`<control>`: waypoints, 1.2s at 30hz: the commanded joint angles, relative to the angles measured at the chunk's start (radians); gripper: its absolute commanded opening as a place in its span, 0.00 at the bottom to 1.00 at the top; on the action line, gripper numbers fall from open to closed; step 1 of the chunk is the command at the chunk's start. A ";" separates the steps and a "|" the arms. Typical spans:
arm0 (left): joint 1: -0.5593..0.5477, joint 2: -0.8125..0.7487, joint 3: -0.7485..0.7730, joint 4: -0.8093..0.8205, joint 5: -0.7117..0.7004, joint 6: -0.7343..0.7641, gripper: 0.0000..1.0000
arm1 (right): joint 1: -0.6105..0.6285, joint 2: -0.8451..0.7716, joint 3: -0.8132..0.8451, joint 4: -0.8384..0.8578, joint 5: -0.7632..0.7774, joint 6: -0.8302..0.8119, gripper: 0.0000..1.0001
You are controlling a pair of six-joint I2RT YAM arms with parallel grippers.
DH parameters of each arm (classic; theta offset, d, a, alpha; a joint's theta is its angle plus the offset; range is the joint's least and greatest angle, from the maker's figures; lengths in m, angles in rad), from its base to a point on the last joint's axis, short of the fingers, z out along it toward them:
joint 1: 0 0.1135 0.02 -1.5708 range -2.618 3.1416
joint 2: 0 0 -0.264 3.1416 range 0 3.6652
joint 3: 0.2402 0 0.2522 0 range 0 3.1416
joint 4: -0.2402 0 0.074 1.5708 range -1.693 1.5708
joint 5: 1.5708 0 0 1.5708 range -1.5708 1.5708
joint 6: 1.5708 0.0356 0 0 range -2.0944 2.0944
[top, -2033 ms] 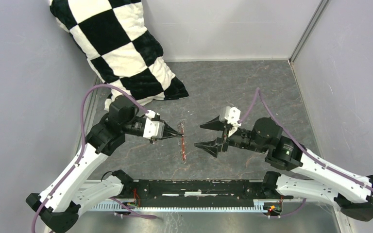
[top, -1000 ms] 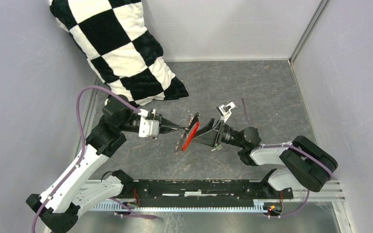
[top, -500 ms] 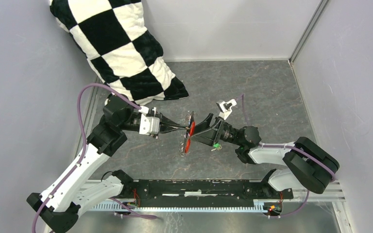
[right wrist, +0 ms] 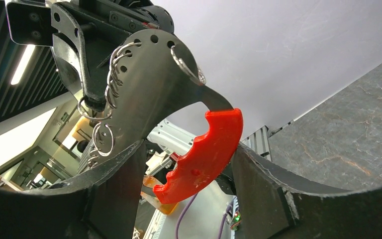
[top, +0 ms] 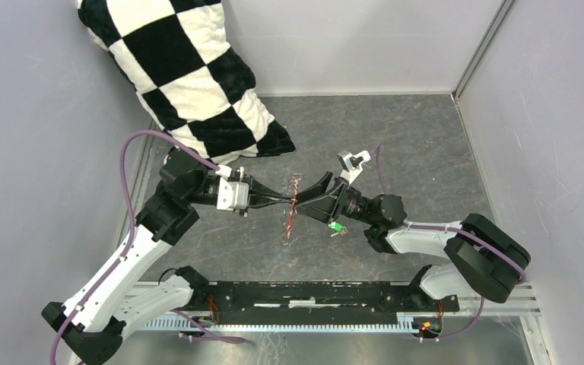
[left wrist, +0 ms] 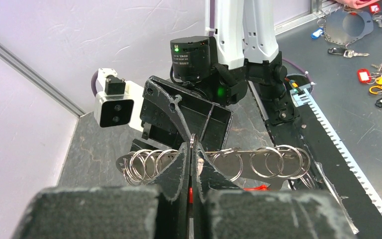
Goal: Put the keys on the keyring
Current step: Adjust the keyring.
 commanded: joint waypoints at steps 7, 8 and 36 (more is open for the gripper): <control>-0.002 -0.012 0.018 0.040 -0.001 -0.030 0.02 | 0.019 0.005 0.062 0.479 0.009 0.004 0.65; -0.002 -0.012 0.016 0.039 -0.002 -0.031 0.02 | 0.020 0.007 0.069 0.479 0.007 0.008 0.65; -0.002 -0.027 -0.021 0.067 -0.039 -0.103 0.02 | 0.044 -0.007 0.121 0.290 0.004 -0.068 0.41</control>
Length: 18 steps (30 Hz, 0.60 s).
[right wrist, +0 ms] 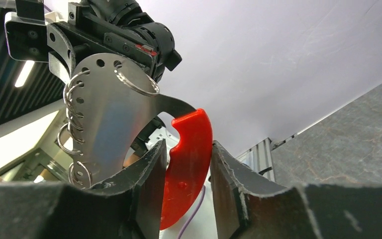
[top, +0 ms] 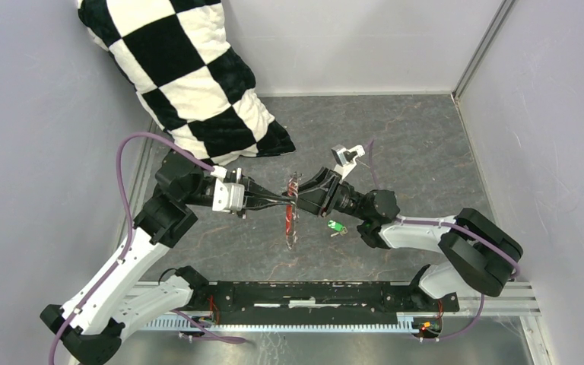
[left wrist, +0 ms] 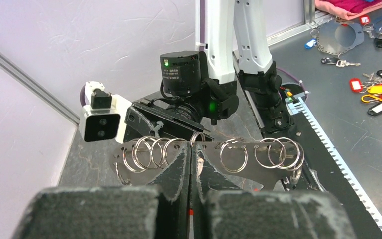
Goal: Put the keys on the keyring
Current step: Adjust the keyring.
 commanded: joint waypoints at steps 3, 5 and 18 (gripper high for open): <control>0.000 -0.020 -0.022 0.028 -0.041 -0.056 0.02 | 0.017 -0.126 0.009 0.123 0.013 -0.158 0.40; 0.000 -0.023 -0.024 0.024 -0.039 -0.048 0.02 | 0.017 -0.169 -0.010 0.029 0.047 -0.207 0.40; 0.000 -0.072 -0.067 -0.020 -0.044 0.072 0.02 | 0.018 -0.249 -0.109 -0.083 0.223 -0.158 0.26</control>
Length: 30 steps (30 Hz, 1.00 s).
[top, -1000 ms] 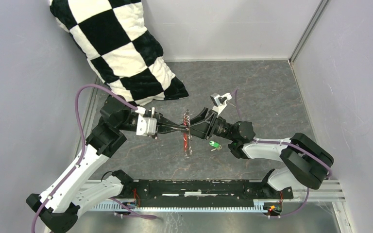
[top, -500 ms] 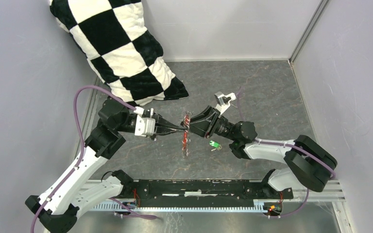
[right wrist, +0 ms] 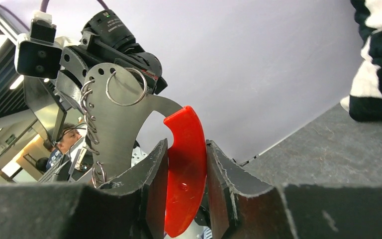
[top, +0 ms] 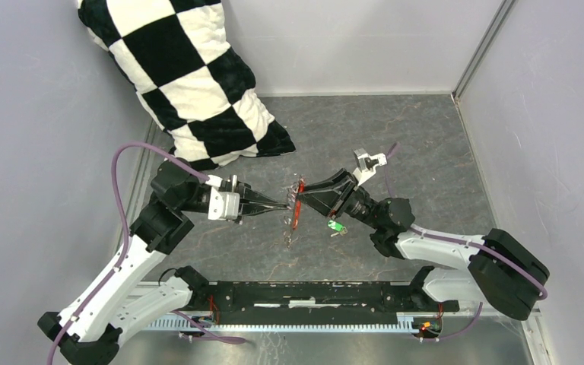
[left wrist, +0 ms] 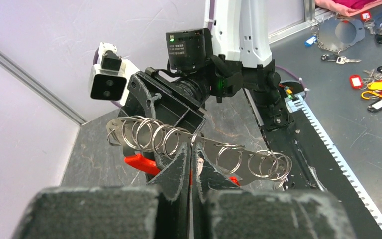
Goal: Put the keys on the keyring
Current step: Adjust the keyring.
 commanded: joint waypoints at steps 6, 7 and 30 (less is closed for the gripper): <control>0.005 -0.048 -0.052 -0.033 -0.060 0.126 0.02 | 0.012 -0.082 -0.074 0.006 0.133 0.029 0.15; 0.005 -0.055 -0.058 -0.032 -0.063 0.136 0.02 | 0.012 -0.084 -0.071 -0.005 0.131 0.023 0.14; 0.005 -0.167 -0.211 0.051 -0.279 0.404 0.02 | 0.012 -0.114 -0.076 -0.080 0.134 0.015 0.01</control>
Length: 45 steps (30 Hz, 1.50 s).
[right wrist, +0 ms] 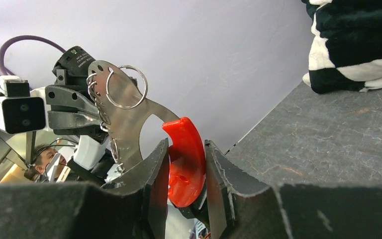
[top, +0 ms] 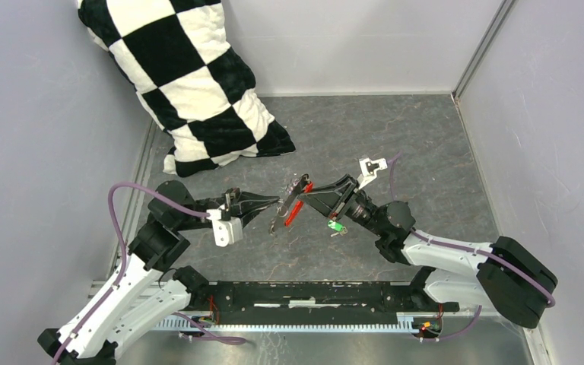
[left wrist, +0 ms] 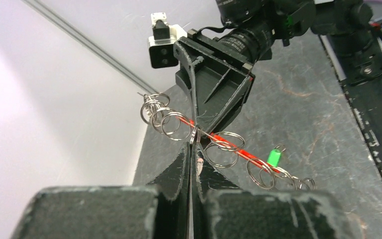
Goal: Put the keys on the keyring
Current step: Adjust the keyring.
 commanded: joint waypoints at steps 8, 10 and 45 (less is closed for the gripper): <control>0.004 -0.022 -0.030 -0.062 0.029 0.363 0.02 | 0.001 -0.046 0.036 -0.026 -0.054 0.020 0.01; 0.004 -0.029 -0.038 -0.081 0.033 0.420 0.02 | -0.004 -0.056 0.039 -0.071 -0.080 0.019 0.01; 0.004 -0.071 -0.065 -0.020 0.080 0.306 0.02 | -0.060 -0.117 0.022 -0.149 -0.145 0.014 0.01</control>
